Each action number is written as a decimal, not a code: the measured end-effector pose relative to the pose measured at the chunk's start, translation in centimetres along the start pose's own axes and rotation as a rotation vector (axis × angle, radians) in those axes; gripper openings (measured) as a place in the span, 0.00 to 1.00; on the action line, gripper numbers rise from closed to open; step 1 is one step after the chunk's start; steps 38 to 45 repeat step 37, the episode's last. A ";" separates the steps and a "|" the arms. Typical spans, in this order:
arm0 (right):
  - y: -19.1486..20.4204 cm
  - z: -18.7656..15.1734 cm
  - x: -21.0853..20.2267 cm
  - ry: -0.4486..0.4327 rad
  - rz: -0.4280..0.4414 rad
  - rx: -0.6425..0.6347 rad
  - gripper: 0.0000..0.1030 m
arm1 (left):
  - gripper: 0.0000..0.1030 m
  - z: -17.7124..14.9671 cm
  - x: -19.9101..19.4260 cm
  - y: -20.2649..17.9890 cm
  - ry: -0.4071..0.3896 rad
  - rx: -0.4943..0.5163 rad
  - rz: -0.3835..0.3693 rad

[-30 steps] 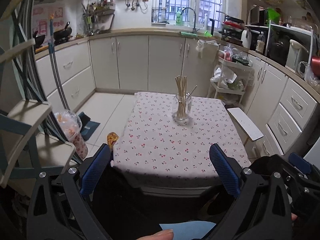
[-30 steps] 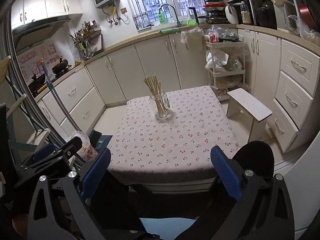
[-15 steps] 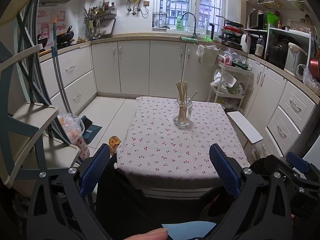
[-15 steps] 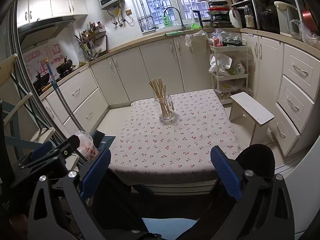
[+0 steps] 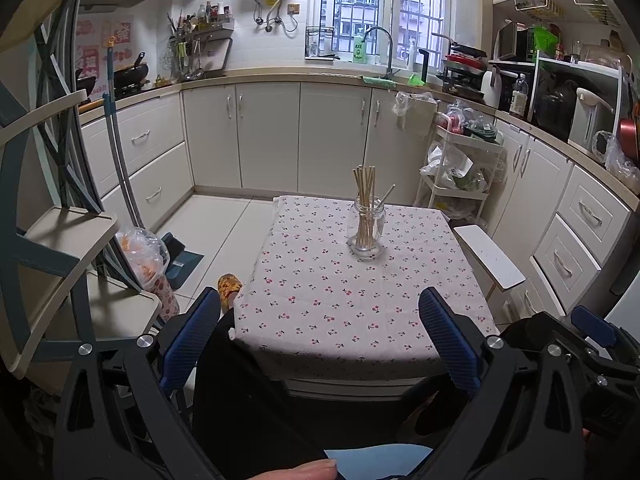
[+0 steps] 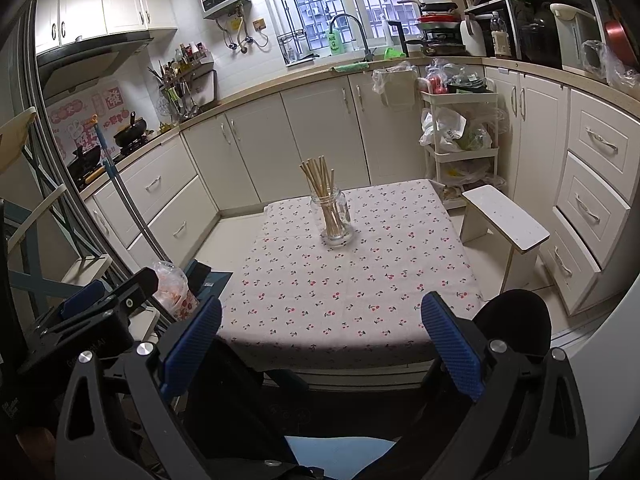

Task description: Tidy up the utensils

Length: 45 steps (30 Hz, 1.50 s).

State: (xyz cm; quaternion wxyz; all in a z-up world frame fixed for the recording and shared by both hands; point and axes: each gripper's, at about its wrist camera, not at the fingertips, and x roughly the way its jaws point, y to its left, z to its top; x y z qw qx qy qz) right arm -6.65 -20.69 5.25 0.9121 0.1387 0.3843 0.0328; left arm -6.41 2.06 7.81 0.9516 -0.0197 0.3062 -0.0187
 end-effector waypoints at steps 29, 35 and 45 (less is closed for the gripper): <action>0.4 0.0 0.1 -0.002 0.005 -0.006 0.93 | 0.93 -0.4 -0.7 0.7 -0.035 0.008 -0.043; 0.6 -0.1 0.0 -0.003 0.006 -0.002 0.93 | 0.93 -0.3 -0.4 0.4 -0.018 0.015 -0.045; 0.6 -0.1 0.0 -0.003 0.007 -0.004 0.93 | 0.93 -0.4 -0.4 0.3 -0.014 0.013 -0.046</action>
